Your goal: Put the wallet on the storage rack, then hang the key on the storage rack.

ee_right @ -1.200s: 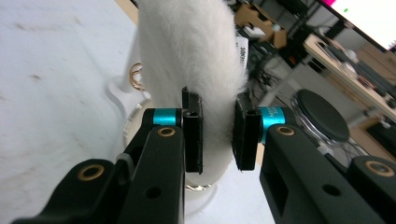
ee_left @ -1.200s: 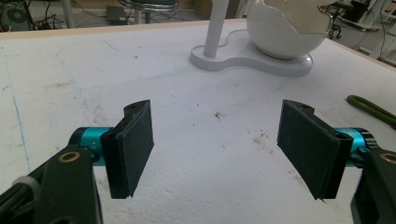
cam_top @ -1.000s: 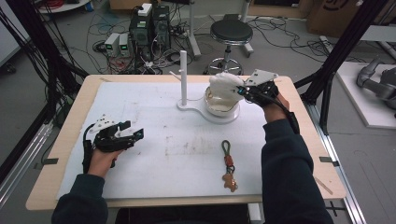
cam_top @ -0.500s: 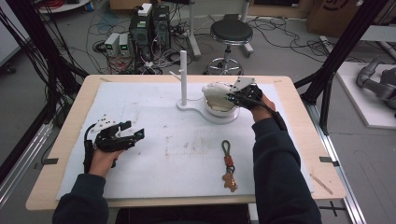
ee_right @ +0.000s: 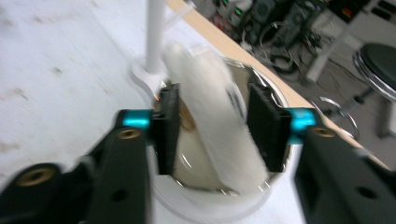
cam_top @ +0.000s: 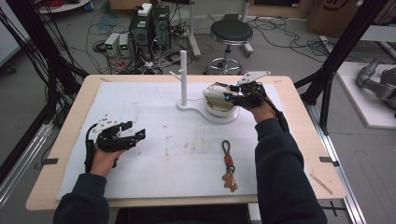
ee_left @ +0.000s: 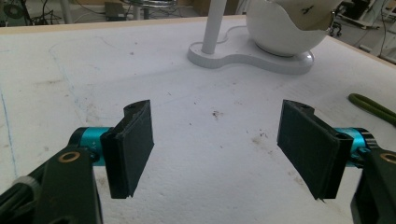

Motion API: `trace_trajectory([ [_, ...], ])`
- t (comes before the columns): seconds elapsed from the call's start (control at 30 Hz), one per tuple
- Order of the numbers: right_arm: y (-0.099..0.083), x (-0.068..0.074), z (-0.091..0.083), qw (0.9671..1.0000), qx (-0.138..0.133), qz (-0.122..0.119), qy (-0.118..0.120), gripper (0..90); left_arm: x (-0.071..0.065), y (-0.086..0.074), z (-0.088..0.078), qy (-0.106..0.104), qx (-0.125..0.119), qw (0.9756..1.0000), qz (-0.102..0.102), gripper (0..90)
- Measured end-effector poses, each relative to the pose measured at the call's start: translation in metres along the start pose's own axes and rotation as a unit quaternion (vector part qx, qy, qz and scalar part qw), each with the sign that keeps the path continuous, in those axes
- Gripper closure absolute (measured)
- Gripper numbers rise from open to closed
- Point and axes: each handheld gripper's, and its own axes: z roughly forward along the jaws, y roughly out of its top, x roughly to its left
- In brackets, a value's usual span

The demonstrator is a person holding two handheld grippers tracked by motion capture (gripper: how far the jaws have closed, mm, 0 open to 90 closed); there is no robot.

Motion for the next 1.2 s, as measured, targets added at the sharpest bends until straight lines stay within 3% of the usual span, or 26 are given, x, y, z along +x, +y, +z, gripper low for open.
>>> trace_trajectory([
  [0.03, 0.000, 0.001, 0.002, 1.0000, 0.002, -0.003, -0.003, 66.7, 0.000, 0.000, 0.000, 0.000, 0.000, 1.0000, 0.000, 26.9],
  [0.07, -0.003, 0.003, 0.010, 0.9988, 0.045, 0.006, -0.019, 70.1, 0.000, 0.000, 0.000, 0.000, -0.001, 1.0000, -0.001, 26.9],
  [0.17, -0.007, 0.004, 0.013, 0.9982, 0.056, 0.022, -0.005, 70.1, 0.001, 0.000, -0.001, 0.001, -0.003, 1.0000, -0.001, 26.9],
  [0.23, -0.010, 0.005, 0.005, 0.9983, 0.050, 0.029, -0.006, 57.6, 0.001, 0.000, -0.001, 0.004, -0.004, 1.0000, -0.001, 26.3],
  [0.3, -0.016, 0.008, -0.007, 0.9988, 0.022, 0.034, -0.027, 48.8, 0.001, 0.000, -0.002, 0.009, -0.003, 0.9999, 0.004, 24.6],
  [0.4, -0.033, 0.007, -0.027, 0.9966, -0.009, 0.075, -0.033, 39.0, 0.002, -0.002, -0.003, 0.012, -0.005, 0.9999, 0.007, 19.3],
  [0.5, -0.055, 0.009, -0.042, 0.9932, -0.022, 0.106, -0.042, 31.1, 0.004, -0.002, -0.003, 0.016, -0.005, 0.9998, 0.004, 19.3],
  [0.57, -0.061, 0.011, -0.044, 0.9923, -0.023, 0.113, -0.046, 29.9, 0.004, -0.003, -0.003, 0.018, -0.007, 0.9998, 0.005, 19.3],
  [0.77, -0.103, 0.024, -0.057, 0.9871, -0.017, 0.150, -0.052, 27.6, 0.005, -0.002, -0.002, 0.020, -0.009, 0.9997, 0.007, 19.3],
  [0.97, -0.114, 0.033, -0.060, 0.9869, -0.009, 0.153, -0.049, 27.6, 0.002, -0.002, -0.002, 0.026, -0.007, 0.9996, 0.012, 19.3],
  [1.2, -0.121, 0.048, -0.069, 0.9878, -0.021, 0.147, -0.048, 27.6, 0.001, -0.003, -0.001, 0.023, -0.003, 0.9996, 0.013, 19.3],
])
